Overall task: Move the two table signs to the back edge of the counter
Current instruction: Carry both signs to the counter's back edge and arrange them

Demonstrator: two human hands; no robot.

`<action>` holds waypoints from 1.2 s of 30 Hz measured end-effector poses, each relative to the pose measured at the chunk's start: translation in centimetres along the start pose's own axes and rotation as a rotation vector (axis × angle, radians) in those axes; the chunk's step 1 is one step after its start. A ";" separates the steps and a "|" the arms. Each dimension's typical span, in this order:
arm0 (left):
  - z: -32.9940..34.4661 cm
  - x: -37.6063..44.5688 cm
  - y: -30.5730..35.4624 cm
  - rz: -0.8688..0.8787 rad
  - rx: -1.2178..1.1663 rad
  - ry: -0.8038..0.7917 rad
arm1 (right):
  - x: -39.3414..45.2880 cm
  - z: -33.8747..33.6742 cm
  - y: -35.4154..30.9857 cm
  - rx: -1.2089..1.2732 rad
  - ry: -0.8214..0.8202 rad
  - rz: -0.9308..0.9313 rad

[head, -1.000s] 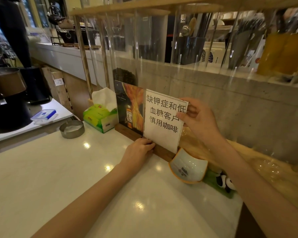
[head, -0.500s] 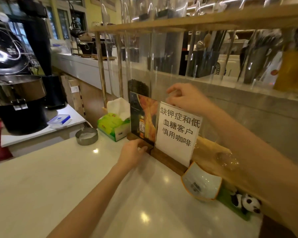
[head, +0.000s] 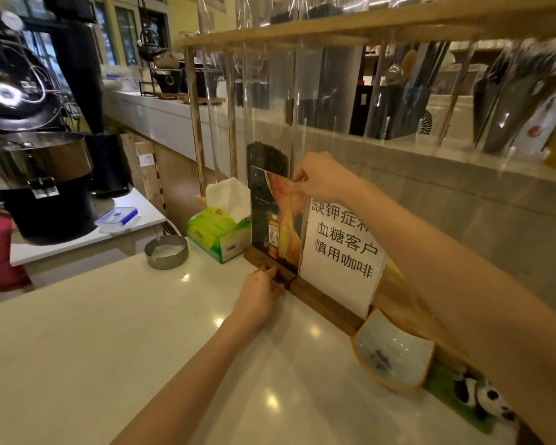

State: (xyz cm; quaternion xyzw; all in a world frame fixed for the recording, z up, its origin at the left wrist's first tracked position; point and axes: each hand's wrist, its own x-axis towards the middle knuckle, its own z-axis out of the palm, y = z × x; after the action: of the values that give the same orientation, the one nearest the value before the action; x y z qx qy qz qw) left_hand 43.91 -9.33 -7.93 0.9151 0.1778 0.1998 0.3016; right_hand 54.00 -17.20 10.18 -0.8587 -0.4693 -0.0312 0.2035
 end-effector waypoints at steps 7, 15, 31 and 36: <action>0.4 0.0 -0.2 0.026 0.033 -0.020 | 0.1 -0.1 -0.1 -0.042 -0.010 0.006; 0.5 -0.1 -0.2 0.050 0.047 -0.029 | 0.0 -0.3 -0.6 -0.015 -0.007 0.021; 1.0 0.1 -0.5 0.075 0.116 -0.040 | 0.1 -0.1 -0.3 0.013 -0.028 0.091; 1.4 0.0 -0.5 0.055 0.124 -0.070 | 0.0 -0.2 -0.4 0.004 -0.014 0.081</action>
State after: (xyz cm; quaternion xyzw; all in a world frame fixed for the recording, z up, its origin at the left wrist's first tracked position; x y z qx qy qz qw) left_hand 44.48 -9.61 -9.24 0.9430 0.1543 0.1646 0.2446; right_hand 53.74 -17.05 10.45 -0.8769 -0.4355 -0.0162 0.2030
